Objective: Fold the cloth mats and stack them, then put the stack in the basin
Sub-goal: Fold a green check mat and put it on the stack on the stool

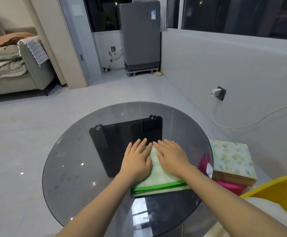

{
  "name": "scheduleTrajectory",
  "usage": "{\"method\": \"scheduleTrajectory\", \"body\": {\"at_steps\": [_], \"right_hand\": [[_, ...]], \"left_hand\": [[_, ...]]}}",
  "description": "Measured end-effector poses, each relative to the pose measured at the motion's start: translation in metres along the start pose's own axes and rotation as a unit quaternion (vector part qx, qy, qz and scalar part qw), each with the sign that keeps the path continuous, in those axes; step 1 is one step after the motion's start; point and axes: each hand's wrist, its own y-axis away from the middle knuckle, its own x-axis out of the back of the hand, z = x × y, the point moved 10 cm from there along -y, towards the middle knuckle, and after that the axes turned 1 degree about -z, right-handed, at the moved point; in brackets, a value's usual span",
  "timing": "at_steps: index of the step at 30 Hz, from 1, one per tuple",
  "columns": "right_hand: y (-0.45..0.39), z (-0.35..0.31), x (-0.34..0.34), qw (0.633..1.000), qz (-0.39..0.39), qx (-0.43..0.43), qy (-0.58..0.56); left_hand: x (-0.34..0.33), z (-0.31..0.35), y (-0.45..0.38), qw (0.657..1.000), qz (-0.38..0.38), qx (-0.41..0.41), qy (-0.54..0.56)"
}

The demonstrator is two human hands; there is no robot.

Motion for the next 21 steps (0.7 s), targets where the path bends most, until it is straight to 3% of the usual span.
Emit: {"method": "scheduleTrajectory", "body": {"at_steps": [3,7,21], "right_hand": [[0.004,-0.002,-0.017,0.999,-0.042,0.005,0.029],[0.007,0.007,-0.021,0.998,-0.048,-0.032,0.033],[0.018,0.039,-0.013,0.978,-0.021,-0.208,0.003]], "left_hand": [[-0.011,0.001,0.001,0.999,-0.037,-0.011,0.004],[-0.013,-0.006,0.001,0.999,-0.031,0.019,0.005],[-0.006,-0.045,0.028,0.962,0.031,0.268,0.039]]}}
